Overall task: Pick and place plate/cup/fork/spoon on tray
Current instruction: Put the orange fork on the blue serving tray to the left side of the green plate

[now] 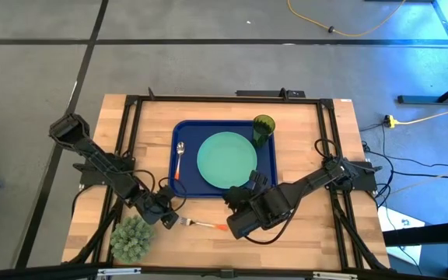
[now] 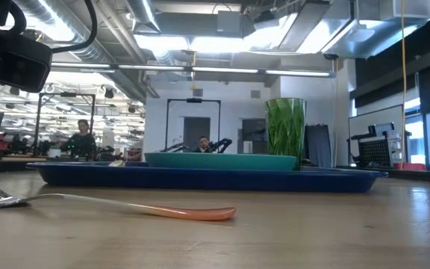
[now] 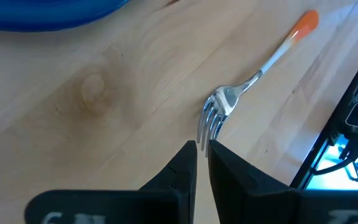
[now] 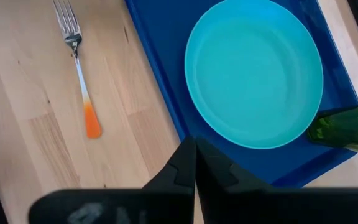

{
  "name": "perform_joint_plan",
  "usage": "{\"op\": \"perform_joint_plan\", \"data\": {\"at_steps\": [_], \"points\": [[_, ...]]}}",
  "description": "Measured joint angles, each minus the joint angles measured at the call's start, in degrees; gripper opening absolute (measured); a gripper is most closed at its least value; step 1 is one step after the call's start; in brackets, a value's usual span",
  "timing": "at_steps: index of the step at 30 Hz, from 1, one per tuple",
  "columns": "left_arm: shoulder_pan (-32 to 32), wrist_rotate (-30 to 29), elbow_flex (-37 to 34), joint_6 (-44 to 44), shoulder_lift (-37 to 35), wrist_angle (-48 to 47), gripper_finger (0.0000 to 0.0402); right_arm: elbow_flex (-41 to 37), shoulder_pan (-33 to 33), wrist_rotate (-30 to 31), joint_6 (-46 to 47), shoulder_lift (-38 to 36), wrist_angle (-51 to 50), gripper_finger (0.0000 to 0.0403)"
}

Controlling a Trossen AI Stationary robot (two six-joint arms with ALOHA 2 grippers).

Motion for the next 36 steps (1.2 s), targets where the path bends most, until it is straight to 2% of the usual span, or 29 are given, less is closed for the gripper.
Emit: {"op": "perform_joint_plan", "data": {"at_steps": [23,36], "points": [[-0.02,-1.46,0.0,1.45,0.04,0.72,0.0033,-0.01,-0.02,-0.05,0.0,0.02,-0.02,0.0004],[-0.02,0.17,0.04,2.58,6.94,8.88,0.0033,0.01,-0.02,-1.04,0.0,0.02,-0.02,0.0004]]}}
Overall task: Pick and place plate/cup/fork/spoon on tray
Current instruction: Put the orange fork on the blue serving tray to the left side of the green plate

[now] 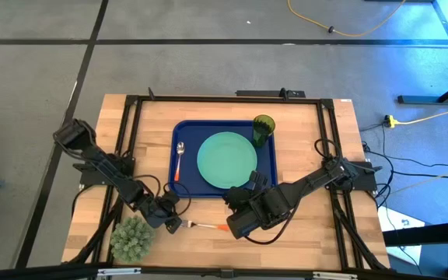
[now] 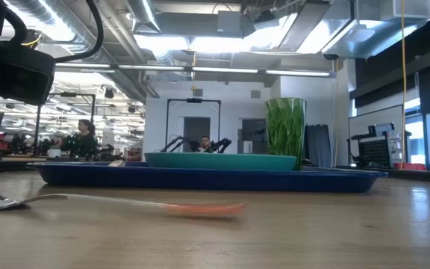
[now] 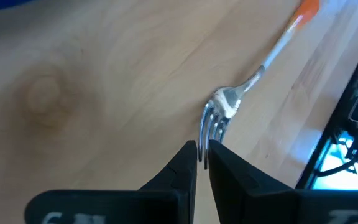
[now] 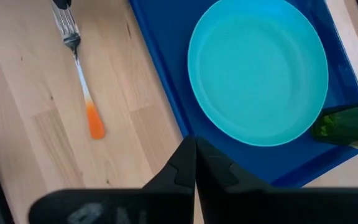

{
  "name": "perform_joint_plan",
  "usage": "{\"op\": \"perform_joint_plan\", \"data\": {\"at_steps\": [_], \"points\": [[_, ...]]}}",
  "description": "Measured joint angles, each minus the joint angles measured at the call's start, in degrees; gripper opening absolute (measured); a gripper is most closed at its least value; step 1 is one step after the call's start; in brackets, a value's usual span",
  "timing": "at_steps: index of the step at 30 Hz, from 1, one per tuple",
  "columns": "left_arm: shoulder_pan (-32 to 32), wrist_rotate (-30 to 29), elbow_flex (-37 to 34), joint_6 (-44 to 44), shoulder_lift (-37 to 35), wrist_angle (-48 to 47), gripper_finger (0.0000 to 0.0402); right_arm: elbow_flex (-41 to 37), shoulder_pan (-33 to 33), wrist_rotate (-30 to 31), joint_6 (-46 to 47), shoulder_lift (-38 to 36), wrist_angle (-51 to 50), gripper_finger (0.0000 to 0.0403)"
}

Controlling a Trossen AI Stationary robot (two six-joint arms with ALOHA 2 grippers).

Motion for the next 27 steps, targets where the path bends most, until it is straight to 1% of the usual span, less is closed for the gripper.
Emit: {"op": "perform_joint_plan", "data": {"at_steps": [13,15,18,23,27], "points": [[0.0,0.03,0.0,0.02,0.47,0.33,0.0033,-0.01,0.0,-0.04,-0.21,0.02,-0.19,0.0004],[0.01,0.08,0.0,0.02,0.47,0.11,0.0027,-0.02,0.0,-0.04,-0.22,0.02,-0.19,0.0004],[0.02,0.41,0.01,0.0,0.45,0.3,0.0007,-0.02,0.0,-0.02,-0.24,0.02,-0.19,0.0004],[0.25,0.52,0.07,-0.35,0.45,0.39,0.0002,0.0,0.01,-0.01,-1.0,0.02,-0.19,0.0004],[1.16,3.8,0.04,0.48,-0.79,0.11,0.0002,-0.02,0.0,-0.02,-1.38,0.02,-0.19,0.0004]]}}
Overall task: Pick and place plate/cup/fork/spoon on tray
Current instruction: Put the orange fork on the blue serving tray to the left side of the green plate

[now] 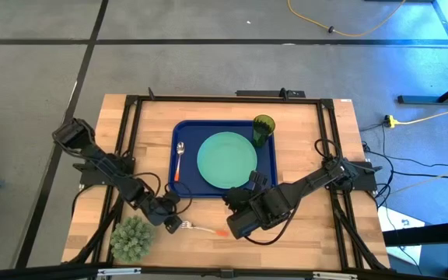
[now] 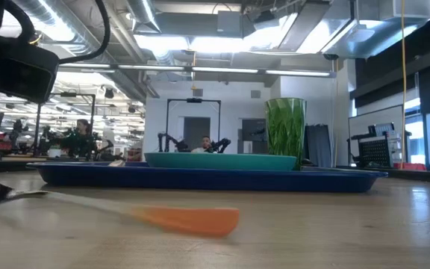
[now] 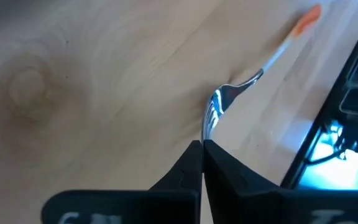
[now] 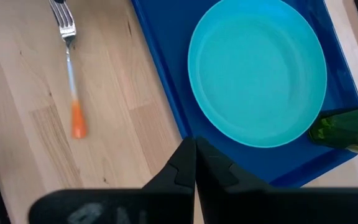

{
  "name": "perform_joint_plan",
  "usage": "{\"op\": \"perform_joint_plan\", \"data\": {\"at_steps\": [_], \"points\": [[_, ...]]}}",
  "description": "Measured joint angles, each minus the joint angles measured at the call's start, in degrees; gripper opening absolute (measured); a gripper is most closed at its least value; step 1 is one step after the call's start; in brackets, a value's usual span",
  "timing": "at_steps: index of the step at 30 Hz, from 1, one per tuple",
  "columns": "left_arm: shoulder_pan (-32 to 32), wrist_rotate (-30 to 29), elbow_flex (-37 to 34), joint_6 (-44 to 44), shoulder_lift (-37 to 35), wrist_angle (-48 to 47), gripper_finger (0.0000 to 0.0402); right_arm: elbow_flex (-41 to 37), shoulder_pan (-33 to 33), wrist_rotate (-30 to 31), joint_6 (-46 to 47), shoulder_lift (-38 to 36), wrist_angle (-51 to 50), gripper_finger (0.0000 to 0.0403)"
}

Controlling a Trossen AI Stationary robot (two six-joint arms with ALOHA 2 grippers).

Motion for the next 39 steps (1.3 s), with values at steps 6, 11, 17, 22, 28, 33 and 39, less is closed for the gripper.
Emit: {"op": "perform_joint_plan", "data": {"at_steps": [6,11,17,22,28,33,39], "points": [[2.2,2.31,-0.07,3.29,-4.24,-1.07,0.0001,0.01,0.02,0.0,-0.34,0.0,0.02,0.0004],[4.97,3.59,2.19,8.09,-9.14,-10.65,0.0001,0.0,0.02,-0.33,-1.61,0.0,0.02,0.0004],[9.86,7.17,9.11,16.99,-15.04,-31.05,0.0,0.02,0.02,-0.35,-1.67,-0.02,0.02,0.0004],[15.46,11.02,16.06,27.46,-17.96,-44.07,0.0,0.0,0.02,-0.32,-2.37,-0.54,0.02,0.0004],[25.03,16.34,22.92,40.66,-18.42,-55.8,0.0,0.02,0.02,-0.07,-3.0,-0.74,0.03,0.0004],[34.02,17.84,28.95,51.77,-17.7,-65.42,0.0,0.02,0.02,0.03,-3.12,-0.74,0.02,0.0004],[44.35,18.29,35.73,66.2,-14.99,-76.85,0.0,0.02,0.01,0.09,-3.14,-0.74,0.02,0.0004]]}}
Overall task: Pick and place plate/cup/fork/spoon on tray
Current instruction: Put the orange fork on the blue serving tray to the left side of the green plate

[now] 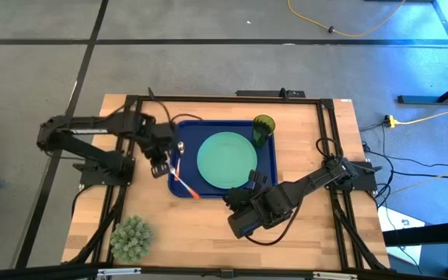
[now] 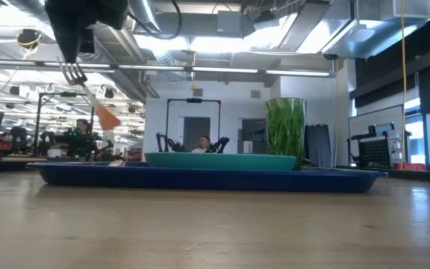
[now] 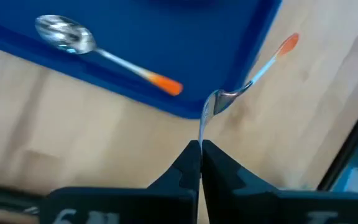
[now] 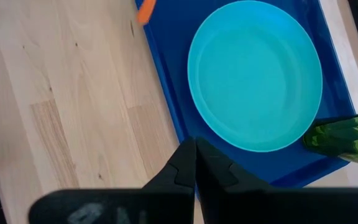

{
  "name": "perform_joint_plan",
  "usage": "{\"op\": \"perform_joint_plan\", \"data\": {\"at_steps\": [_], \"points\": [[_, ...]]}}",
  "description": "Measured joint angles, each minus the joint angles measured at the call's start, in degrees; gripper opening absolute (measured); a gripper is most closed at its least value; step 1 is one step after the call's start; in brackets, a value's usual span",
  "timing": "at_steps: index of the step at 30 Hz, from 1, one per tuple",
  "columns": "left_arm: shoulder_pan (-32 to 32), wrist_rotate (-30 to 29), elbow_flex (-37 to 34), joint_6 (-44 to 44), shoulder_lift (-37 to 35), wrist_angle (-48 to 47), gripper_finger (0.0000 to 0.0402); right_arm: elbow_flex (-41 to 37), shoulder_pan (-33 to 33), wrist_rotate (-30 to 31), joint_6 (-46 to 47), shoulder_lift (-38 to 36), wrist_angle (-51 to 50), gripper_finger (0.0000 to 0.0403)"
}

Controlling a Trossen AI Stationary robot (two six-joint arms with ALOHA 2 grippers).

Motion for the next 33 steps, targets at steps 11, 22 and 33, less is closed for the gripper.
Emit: {"op": "perform_joint_plan", "data": {"at_steps": [11,22,33], "points": [[8.9,-2.4,9.1,28.58,12.19,-11.99,0.0,0.0,-0.12,0.02,0.1,0.0,0.0,0.0004],[11.58,-14.06,25.25,47.86,28.19,-16.03,0.0,0.0,-0.12,0.04,0.39,0.0,0.0,0.0004],[12.37,-13.98,27.74,54.89,37.25,-14.86,0.0,0.0,-0.12,0.05,1.72,0.0,0.0,0.0004]]}}
